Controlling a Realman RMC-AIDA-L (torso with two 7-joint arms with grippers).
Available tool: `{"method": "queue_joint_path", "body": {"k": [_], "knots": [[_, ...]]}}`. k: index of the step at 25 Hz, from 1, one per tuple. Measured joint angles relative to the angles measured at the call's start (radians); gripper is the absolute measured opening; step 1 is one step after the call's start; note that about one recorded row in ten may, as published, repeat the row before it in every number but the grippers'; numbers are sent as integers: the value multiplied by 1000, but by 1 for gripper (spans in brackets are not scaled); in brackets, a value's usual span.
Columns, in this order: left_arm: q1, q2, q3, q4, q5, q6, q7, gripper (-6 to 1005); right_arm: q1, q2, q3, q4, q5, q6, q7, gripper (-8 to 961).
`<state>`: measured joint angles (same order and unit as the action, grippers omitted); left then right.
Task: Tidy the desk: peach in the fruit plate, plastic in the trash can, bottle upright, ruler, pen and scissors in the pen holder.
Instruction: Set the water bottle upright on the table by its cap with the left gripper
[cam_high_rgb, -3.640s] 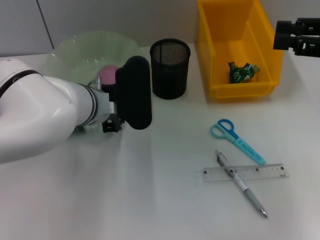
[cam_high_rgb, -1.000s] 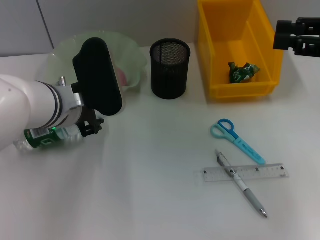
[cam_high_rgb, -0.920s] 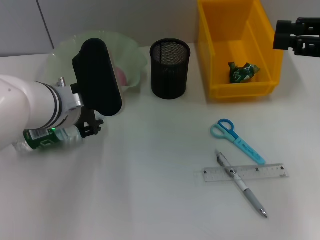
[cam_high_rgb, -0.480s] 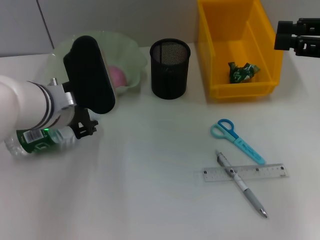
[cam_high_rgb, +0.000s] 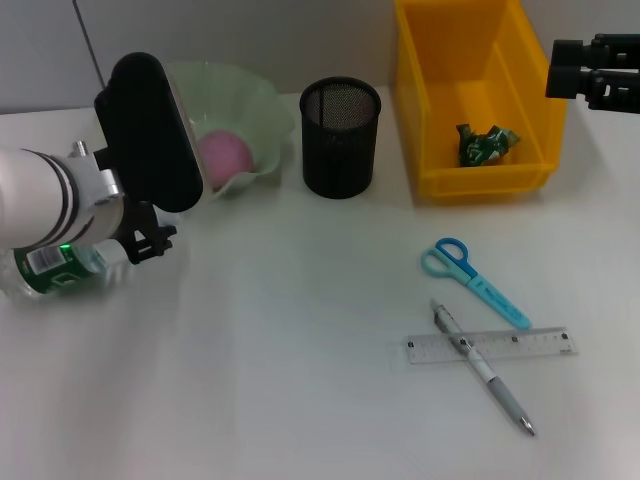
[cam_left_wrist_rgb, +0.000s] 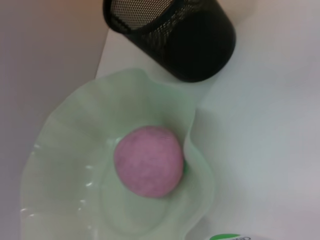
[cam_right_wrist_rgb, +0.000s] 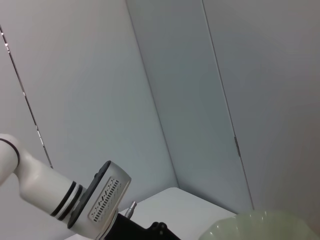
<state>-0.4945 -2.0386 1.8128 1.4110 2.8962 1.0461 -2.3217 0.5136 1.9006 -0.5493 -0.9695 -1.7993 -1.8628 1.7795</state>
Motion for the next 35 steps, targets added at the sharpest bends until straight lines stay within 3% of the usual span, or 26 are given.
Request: {"method": "queue_joint_path", "body": {"k": [9,15,35], "knots": [[0,21,-21,54,2,8,22,440,-7,4,3,-1,3,-3,0,509],[26,6,-101,123,1,28,98,440,-7,6,2,-2,4,-4,1,509],[35,20,-160,182,2,38,113,442,-1,6,1,-4,2,4,8,509]]}}
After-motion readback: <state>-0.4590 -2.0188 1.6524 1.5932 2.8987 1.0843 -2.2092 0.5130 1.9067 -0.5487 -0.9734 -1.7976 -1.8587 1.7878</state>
